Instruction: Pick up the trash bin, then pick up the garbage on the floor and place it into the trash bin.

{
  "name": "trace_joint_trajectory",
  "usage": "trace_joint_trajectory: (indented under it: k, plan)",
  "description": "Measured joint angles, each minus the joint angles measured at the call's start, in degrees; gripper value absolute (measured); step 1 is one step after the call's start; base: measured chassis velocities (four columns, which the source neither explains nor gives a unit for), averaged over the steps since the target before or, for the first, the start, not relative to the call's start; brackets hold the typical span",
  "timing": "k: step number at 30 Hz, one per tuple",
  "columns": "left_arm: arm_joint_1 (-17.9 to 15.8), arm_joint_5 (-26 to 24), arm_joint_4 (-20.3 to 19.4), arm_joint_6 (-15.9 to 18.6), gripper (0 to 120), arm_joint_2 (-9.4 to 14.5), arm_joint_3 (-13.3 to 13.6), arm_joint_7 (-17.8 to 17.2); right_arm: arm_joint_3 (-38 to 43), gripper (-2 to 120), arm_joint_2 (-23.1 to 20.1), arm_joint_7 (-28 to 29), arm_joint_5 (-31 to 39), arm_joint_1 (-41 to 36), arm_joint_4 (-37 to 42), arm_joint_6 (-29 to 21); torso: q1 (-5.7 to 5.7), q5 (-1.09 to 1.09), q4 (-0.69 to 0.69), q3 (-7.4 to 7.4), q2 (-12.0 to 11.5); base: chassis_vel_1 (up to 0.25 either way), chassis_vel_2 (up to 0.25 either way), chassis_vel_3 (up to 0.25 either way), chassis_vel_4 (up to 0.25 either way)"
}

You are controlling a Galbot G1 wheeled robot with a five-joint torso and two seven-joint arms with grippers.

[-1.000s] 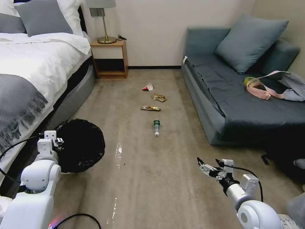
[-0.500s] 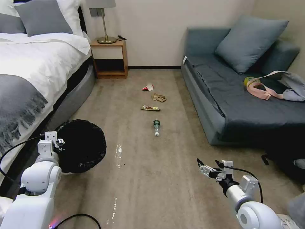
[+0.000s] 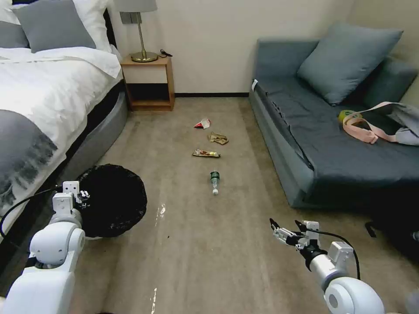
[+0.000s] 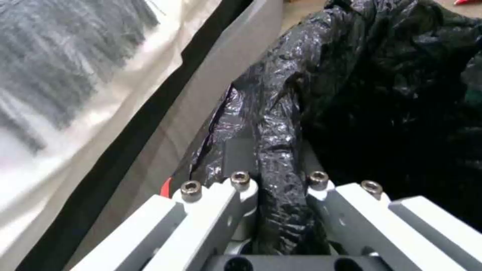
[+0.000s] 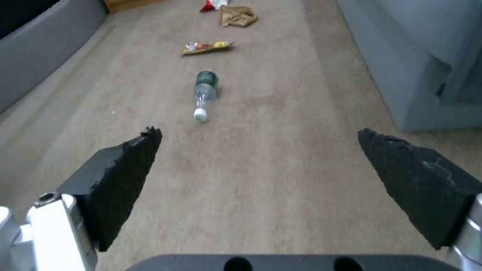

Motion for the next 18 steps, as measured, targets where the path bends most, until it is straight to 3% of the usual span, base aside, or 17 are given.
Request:
trace_joint_trajectory:
  k: [18]
  plan:
    - [-1.65, 0.13, 1.41, -0.01, 4, 0.01, 0.2, 0.01, -0.36, 100, -0.65, -0.27, 0.29, 1.22, -1.56, 0.06, 0.0, 0.01, 0.0, 0.0, 0.0, -0.112, 0.107, 0.109, -0.109]
